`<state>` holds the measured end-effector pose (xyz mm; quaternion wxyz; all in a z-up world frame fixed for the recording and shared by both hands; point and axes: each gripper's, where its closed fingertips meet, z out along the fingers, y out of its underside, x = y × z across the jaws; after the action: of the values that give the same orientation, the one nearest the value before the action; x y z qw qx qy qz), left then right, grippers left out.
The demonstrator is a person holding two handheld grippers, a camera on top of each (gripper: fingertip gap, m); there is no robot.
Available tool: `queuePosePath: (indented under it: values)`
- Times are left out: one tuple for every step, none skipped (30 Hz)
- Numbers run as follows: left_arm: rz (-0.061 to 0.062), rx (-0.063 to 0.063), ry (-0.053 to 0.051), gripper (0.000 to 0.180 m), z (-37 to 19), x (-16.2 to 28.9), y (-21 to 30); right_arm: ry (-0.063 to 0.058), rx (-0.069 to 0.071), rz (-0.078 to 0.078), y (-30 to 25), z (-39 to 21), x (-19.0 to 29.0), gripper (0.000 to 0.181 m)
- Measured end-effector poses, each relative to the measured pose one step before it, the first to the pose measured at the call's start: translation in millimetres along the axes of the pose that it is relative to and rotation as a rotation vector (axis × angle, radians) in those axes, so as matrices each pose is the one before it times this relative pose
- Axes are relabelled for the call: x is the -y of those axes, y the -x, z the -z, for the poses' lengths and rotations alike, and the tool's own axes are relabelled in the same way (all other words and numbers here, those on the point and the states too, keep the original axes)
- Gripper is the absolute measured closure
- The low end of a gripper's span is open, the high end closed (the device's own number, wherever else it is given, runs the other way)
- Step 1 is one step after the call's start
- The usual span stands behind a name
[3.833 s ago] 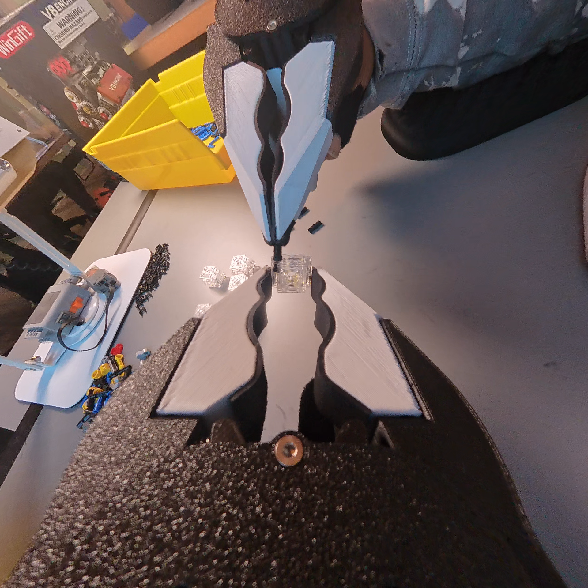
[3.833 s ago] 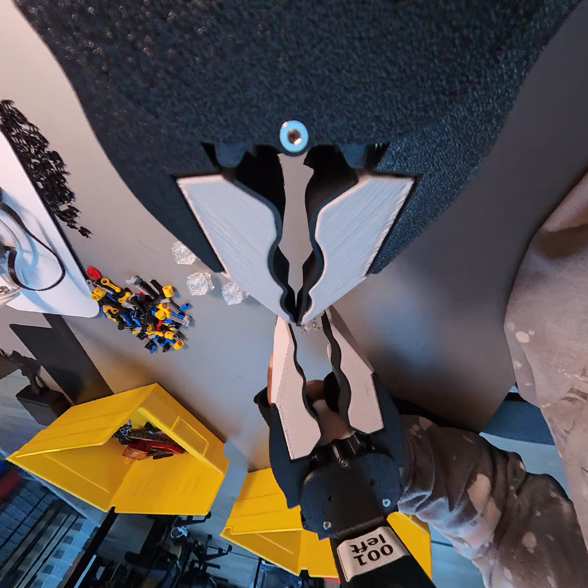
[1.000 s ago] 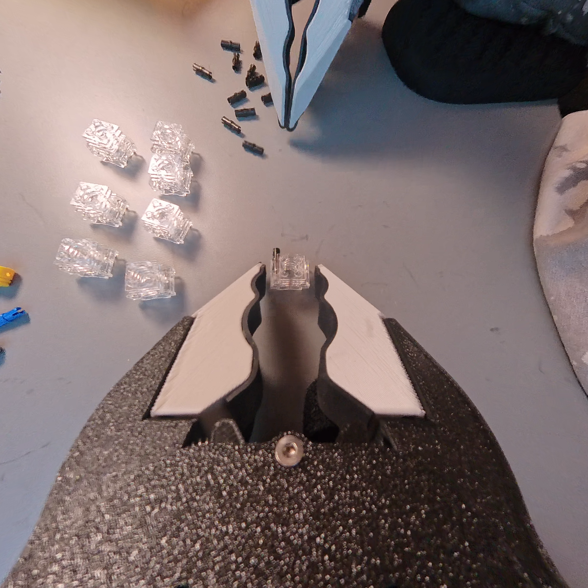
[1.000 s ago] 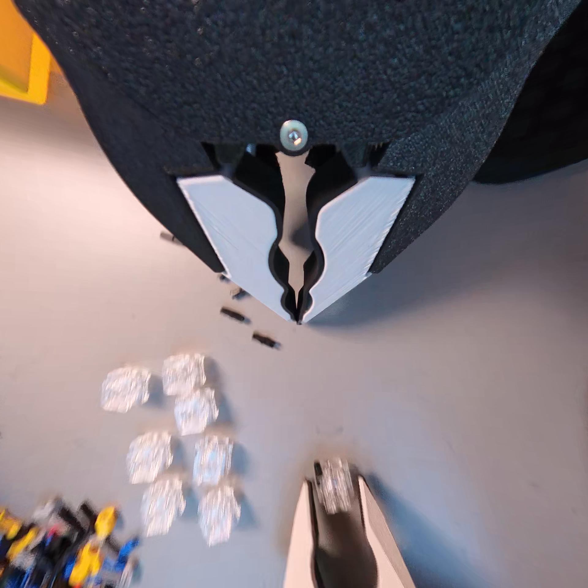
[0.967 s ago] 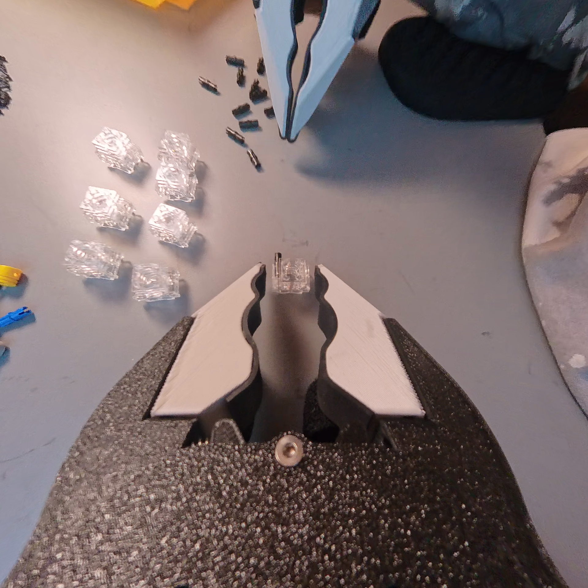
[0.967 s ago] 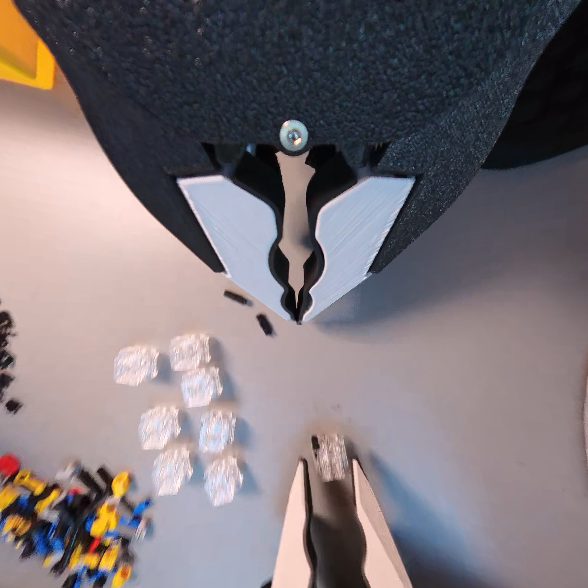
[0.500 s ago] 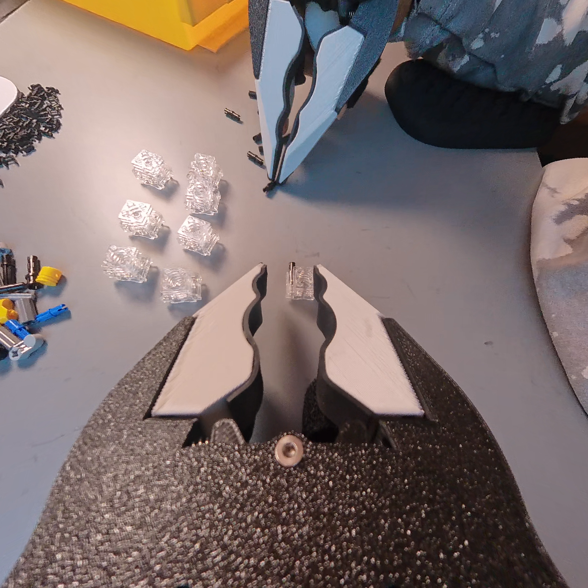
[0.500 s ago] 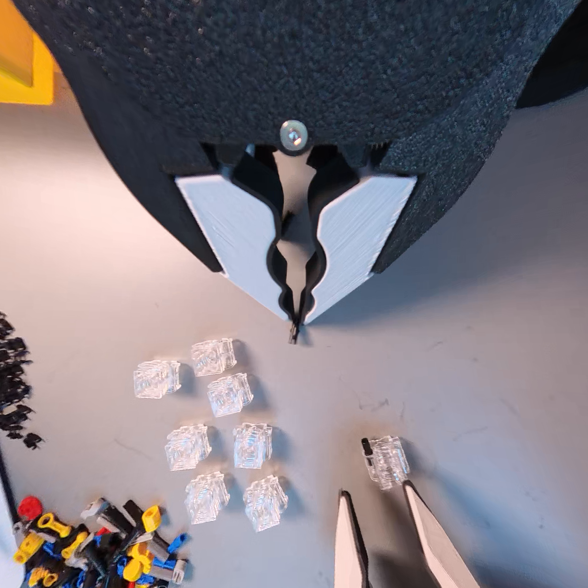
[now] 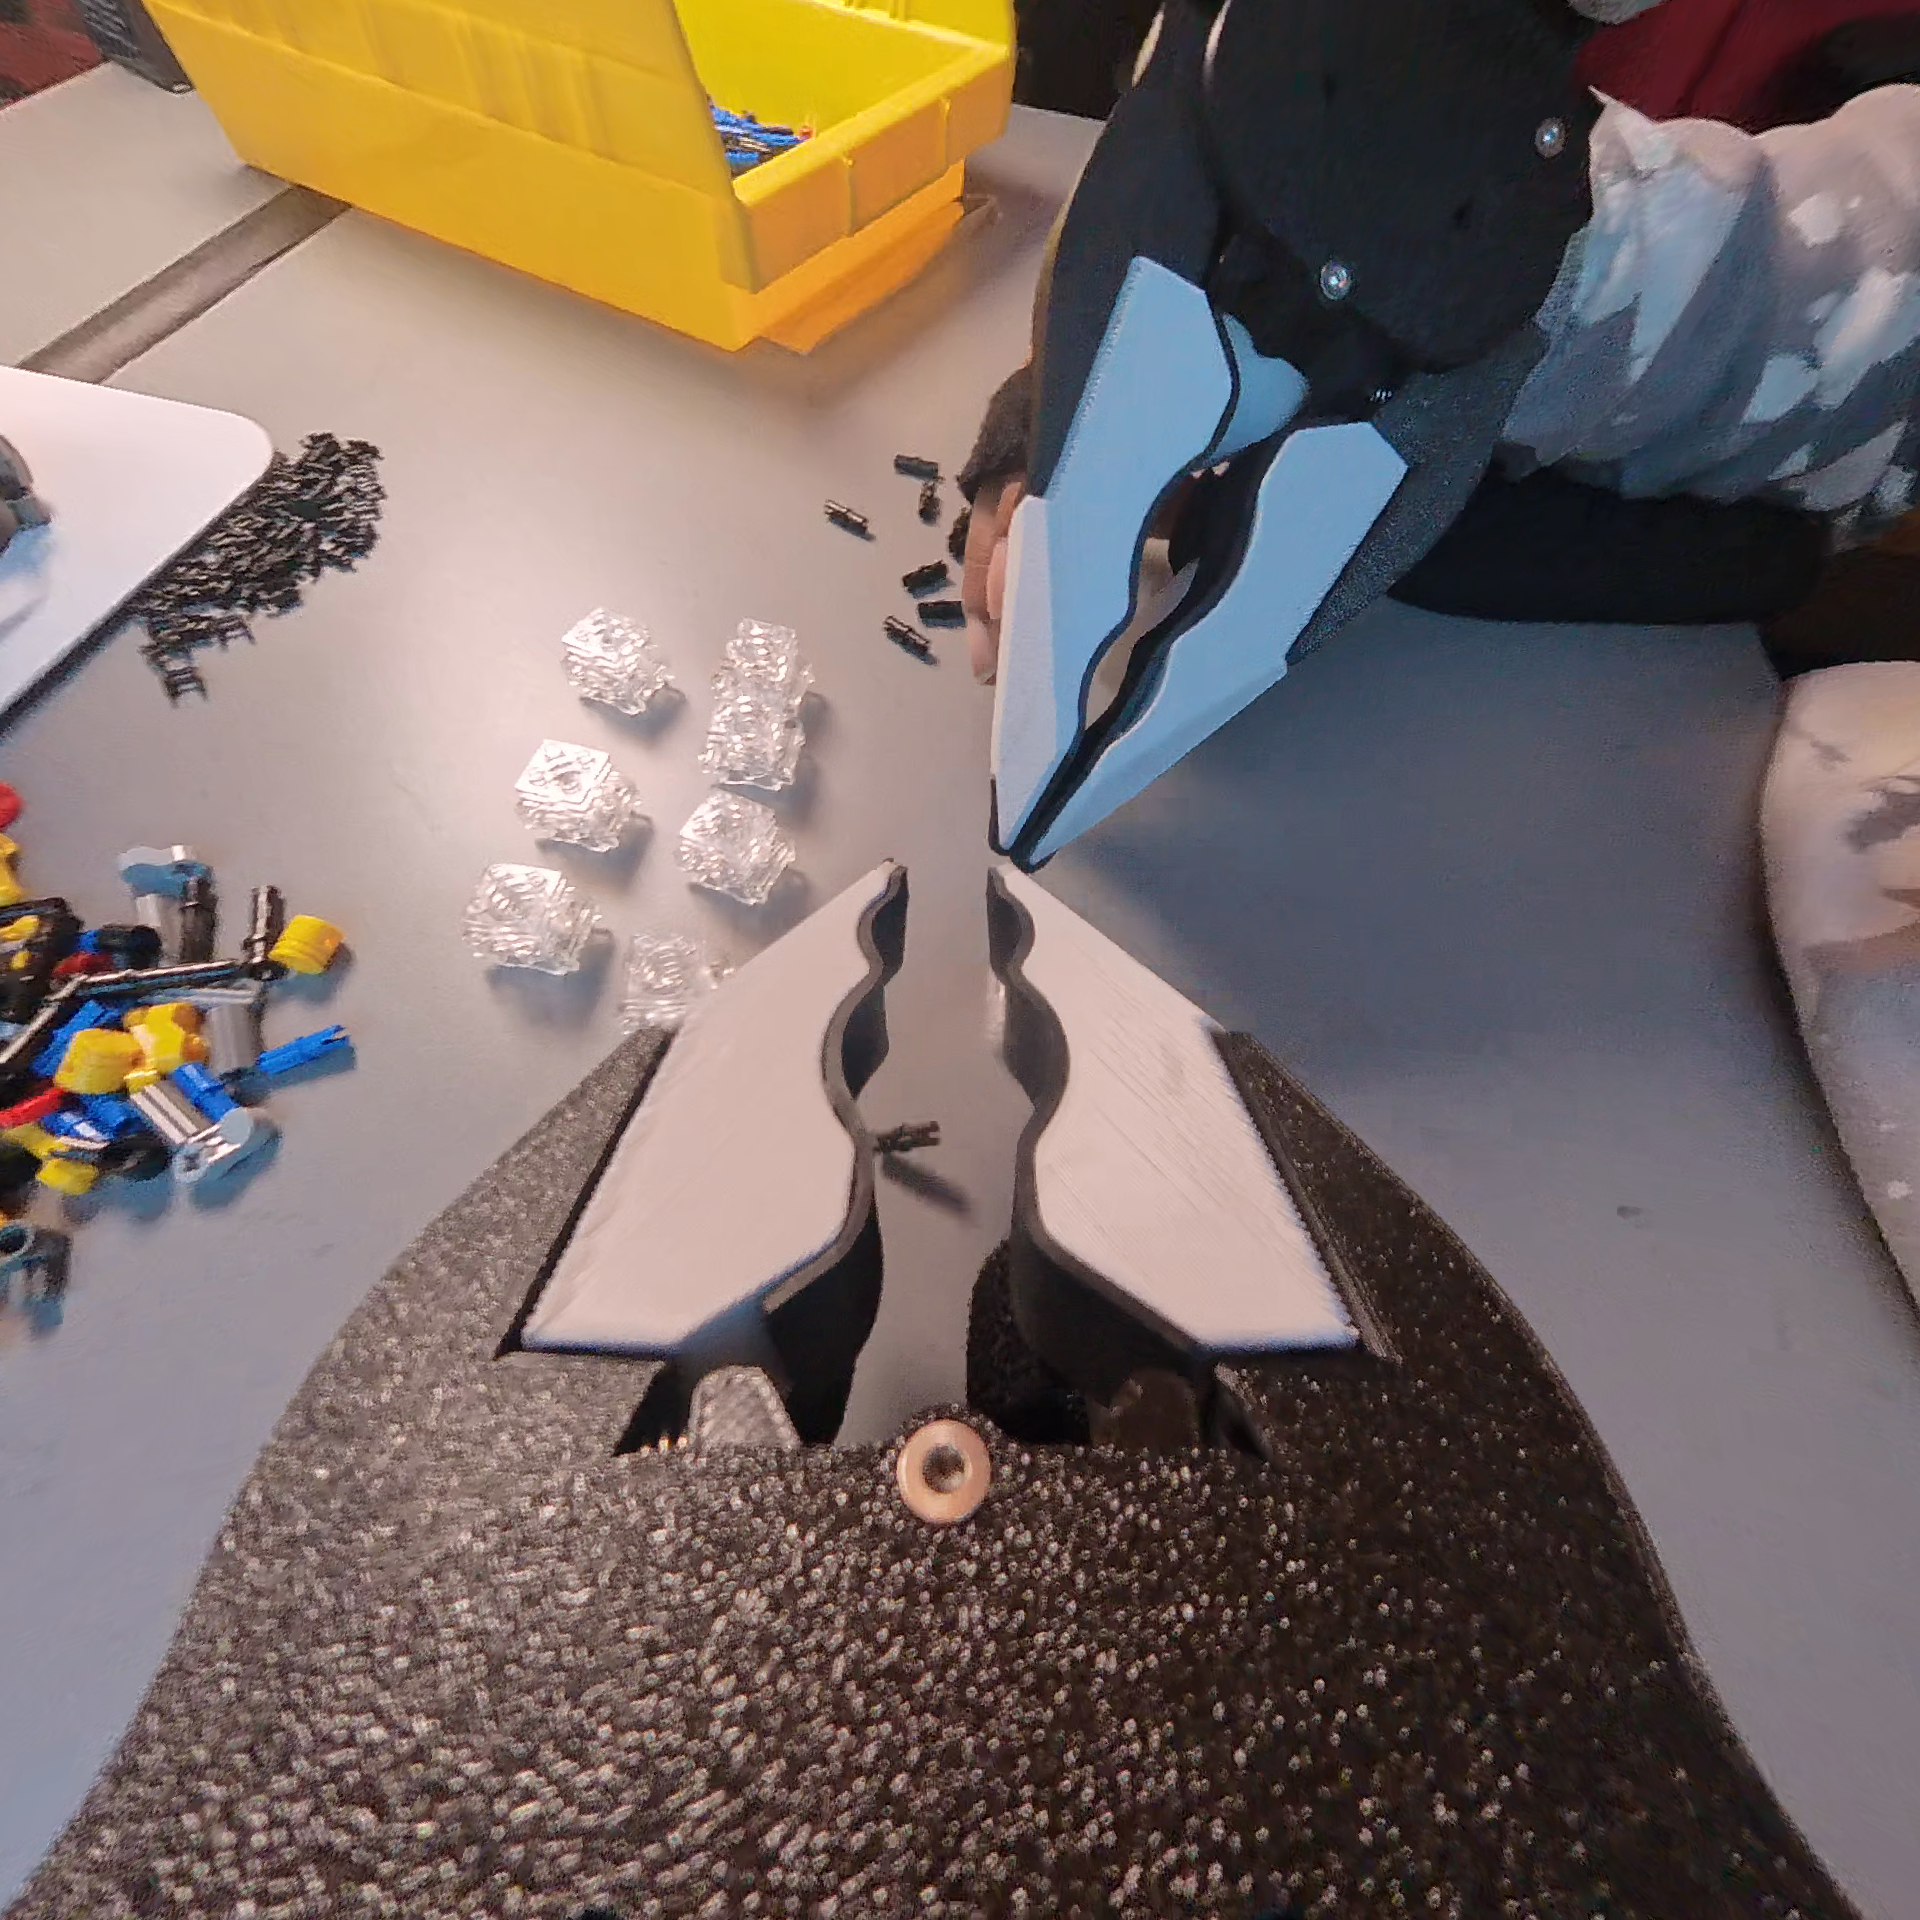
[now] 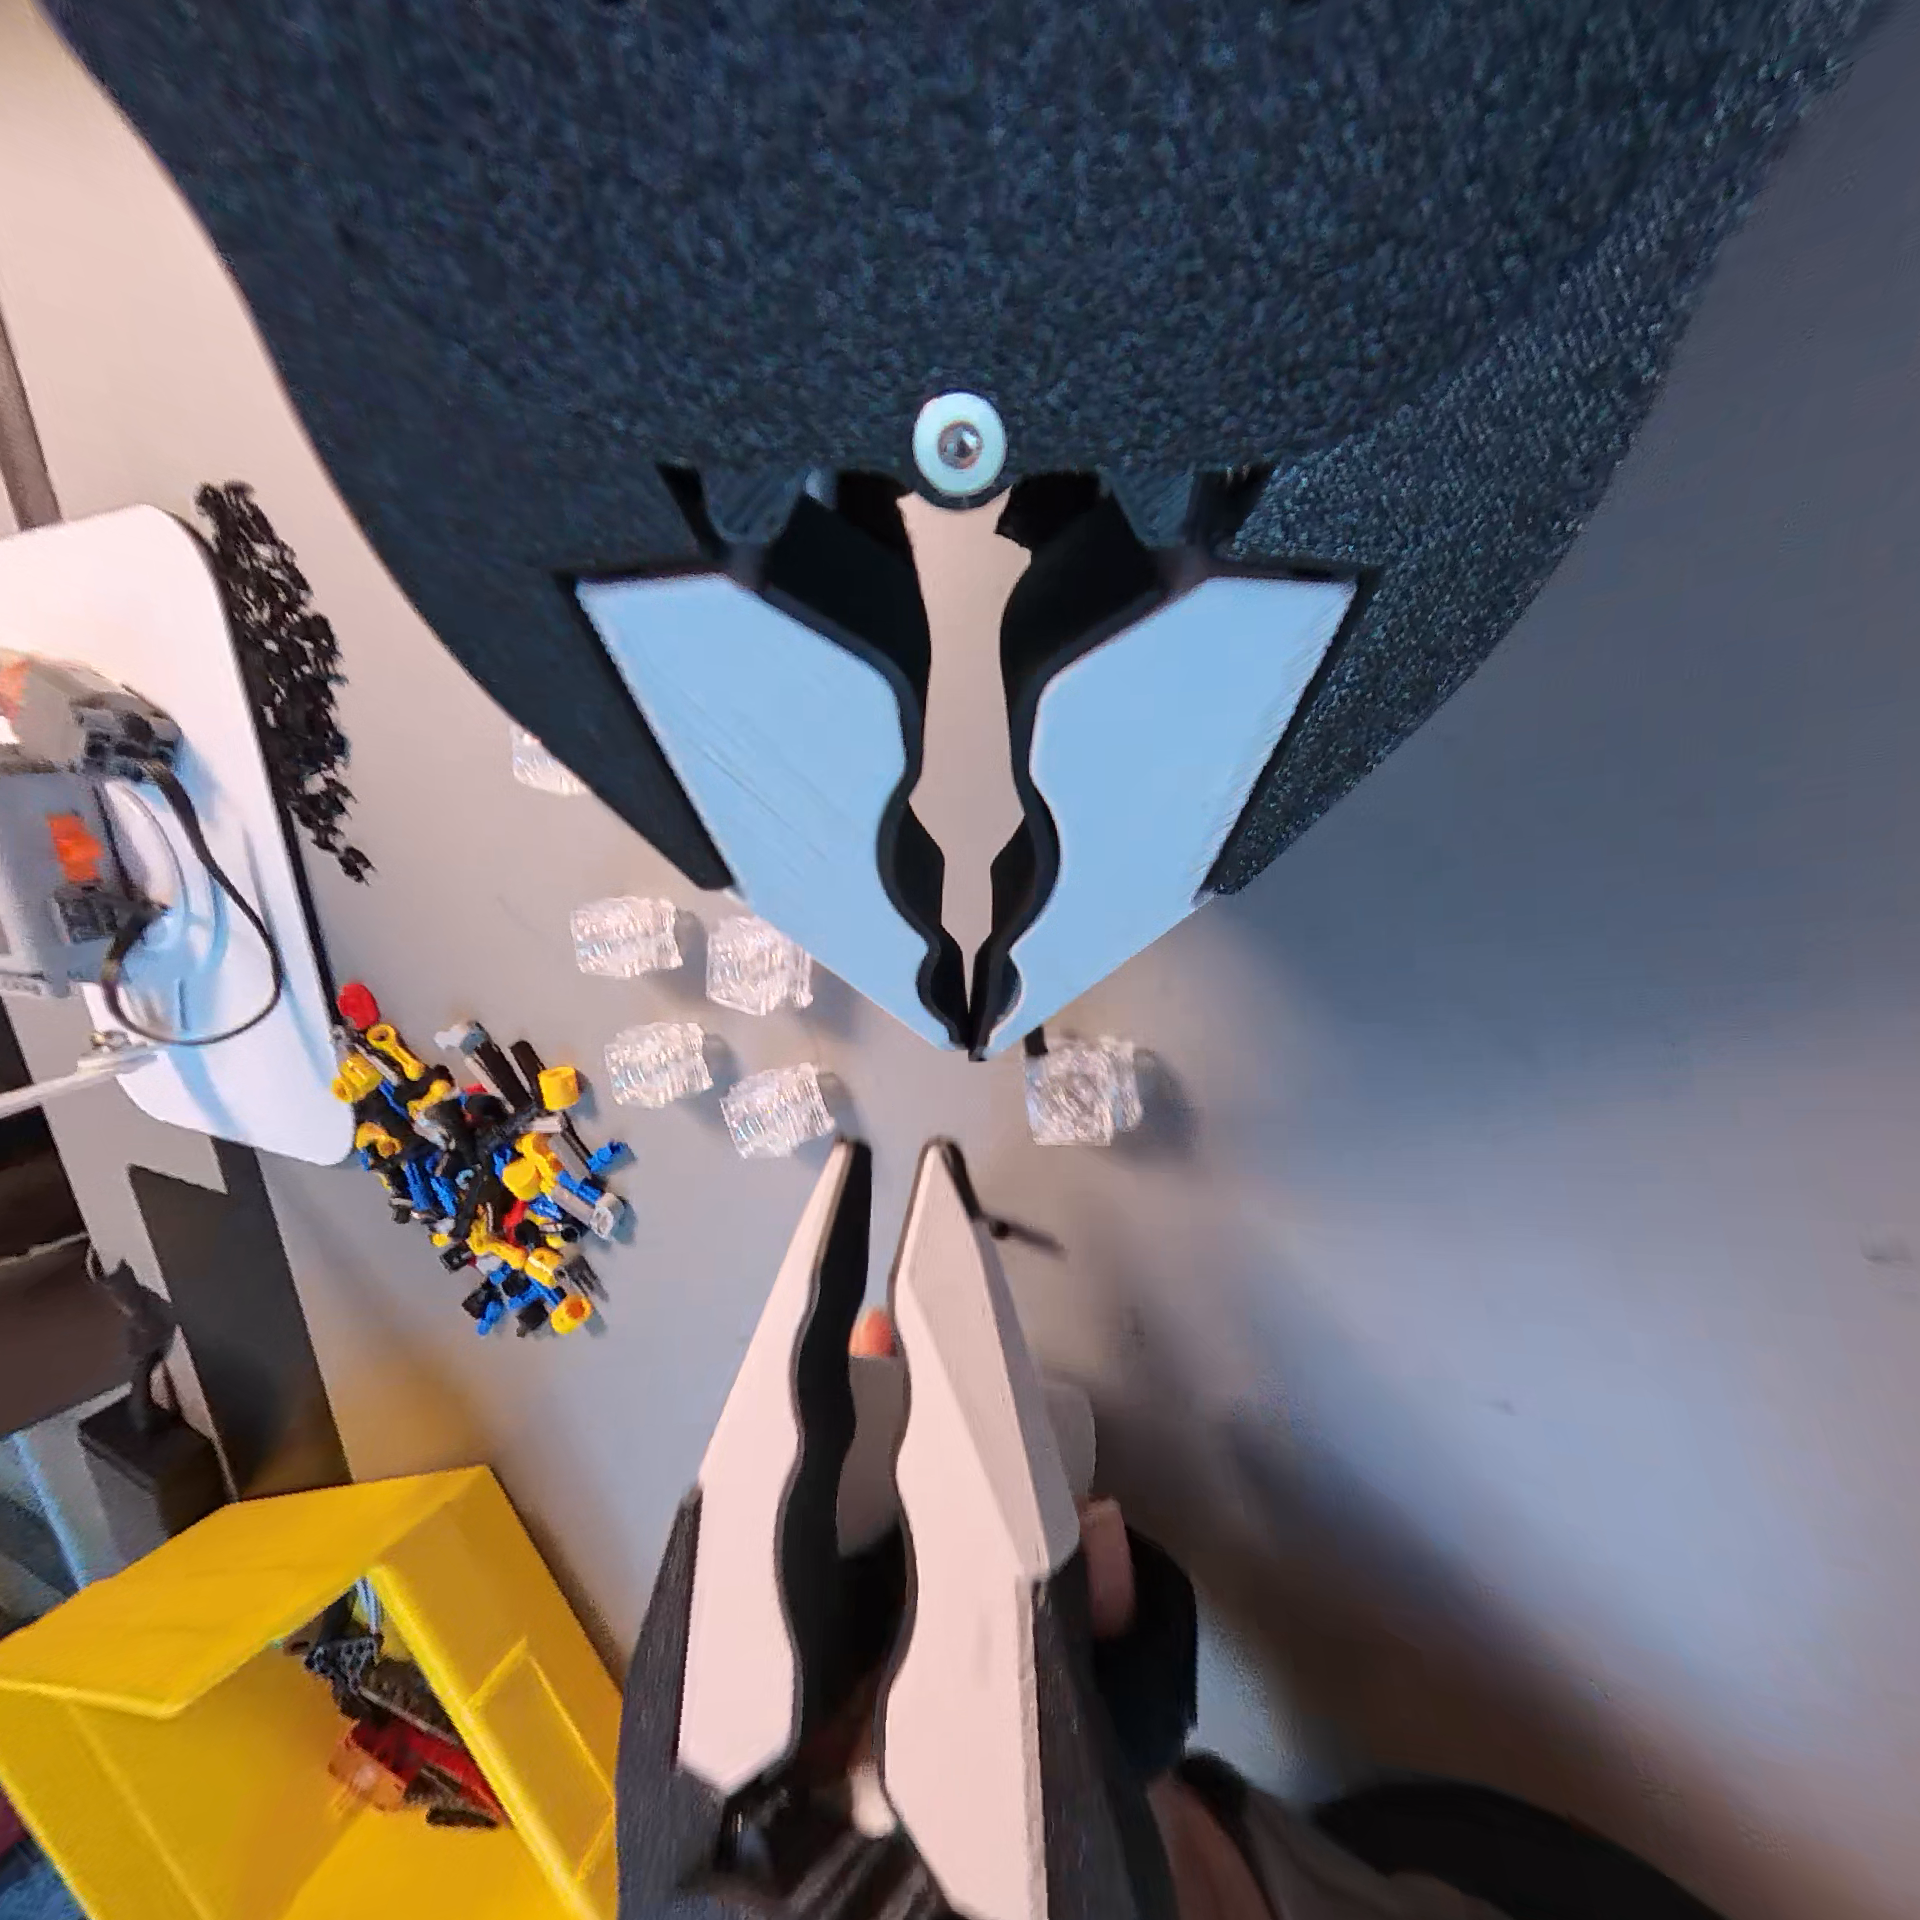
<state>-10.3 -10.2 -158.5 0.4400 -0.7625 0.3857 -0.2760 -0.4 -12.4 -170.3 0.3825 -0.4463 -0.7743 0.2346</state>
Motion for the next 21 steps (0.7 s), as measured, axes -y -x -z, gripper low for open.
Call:
queuePosePath:
  values:
    - [0.0116,0.0189,0.0033,0.167,2.63,-1.56,5.84,0.0058,-0.0192,-0.0065,-3.8,-0.14,-5.59,0.181]
    - [0.0074,0.0274,0.0143,0.167,2.74,-3.7,7.99,-0.0105,-0.0228,-0.0107,-4.51,0.58,-3.89,0.181]
    - [-0.0108,0.0338,0.0224,0.167,3.23,-5.8,8.93,-0.0168,-0.0237,-0.006,-4.38,0.81,-2.55,0.181]
    - [-0.0162,0.0174,0.0194,0.167,3.66,-6.35,6.48,-0.0198,-0.0301,0.0006,-4.94,0.86,-0.75,0.18]
    - [-0.0073,-0.0228,0.0098,0.167,3.89,-5.99,0.78,-0.0202,-0.026,0.0038,-3.9,0.43,0.77,0.179]
    - [0.0019,-0.0335,-0.0004,0.167,4.43,-4.74,-1.08,-0.0207,-0.0219,0.0035,-3.04,-0.17,1.85,0.178]
    - [-0.0002,-0.0031,-0.0055,0.166,5.33,-2.96,2.08,-0.0233,-0.0155,-0.0018,-1.73,-0.54,2.55,0.177]
    - [-0.0079,0.0067,-0.0073,0.166,5.83,-1.05,1.92,-0.0239,-0.0069,-0.0073,-0.53,-0.62,3.12,0.176]
    - [-0.0053,-0.0113,-0.0135,0.166,5.3,0.21,-1.94,-0.008,-0.0063,0.0012,-0.89,0.04,1.74,0.174]
    - [0.0088,-0.0238,-0.0028,0.166,3.48,-1.37,-4.35,-0.0178,-0.0177,-0.0024,-2.88,1.09,3.23,0.172]
    - [0.0104,-0.0236,0.0198,0.166,0.92,-4.45,-4.85,-0.0271,-0.0114,-0.0146,-2.57,2.07,4.1,0.172]
    - [-0.0053,-0.0054,0.0303,0.165,-1.09,-5.62,-3.72,-0.0148,-0.0022,-0.0192,-1.84,1.83,2.38,0.172]
    - [-0.0192,-0.0047,0.028,0.165,-2.37,-4.73,-4.96,-0.0106,-0.0066,-0.0176,-2.51,1.6,1.39,0.171]
    - [-0.0189,-0.011,0.0271,0.165,-2.94,-3.71,-5.98,-0.0111,-0.0146,-0.011,-3.26,1.52,1.39,0.171]
    - [-0.0156,0.0026,0.0256,0.165,-2.94,-2.69,-3.39,-0.0034,-0.0143,-0.0073,-2.99,1.06,0.15,0.171]
    - [-0.0174,0.0015,0.029,0.165,-2.75,-2.62,-3.12,0.0006,-0.0145,-0.0028,-2.54,0.78,-0.6,0.171]
    - [-0.0172,-0.0047,0.0188,0.164,-2.17,-0.72,-3.44,0.0031,-0.0129,0.0018,-1.96,0.5,-0.91,0.171]
    - [-0.0137,-0.0021,0.003,0.164,-1.43,1.9,-2.65,0.005,-0.0055,0.0037,-0.5,0.2,-1.08,0.171]
    - [-0.0112,-0.0061,0.0011,0.164,-1.34,2.17,-2.91,0.0029,-0.004,0.0033,-0.17,0.16,-0.78,0.171]
    - [-0.0087,-0.0046,0.0089,0.164,-1.92,0.62,-2.43,0.0024,-0.0049,0.0036,-0.36,-0.14,-0.28,0.171]
    - [-0.0127,-0.0034,0.0154,0.164,-2.53,-0.9,-2.47,0.0029,-0.0034,0.0033,-0.06,-0.45,-0.41,0.172]
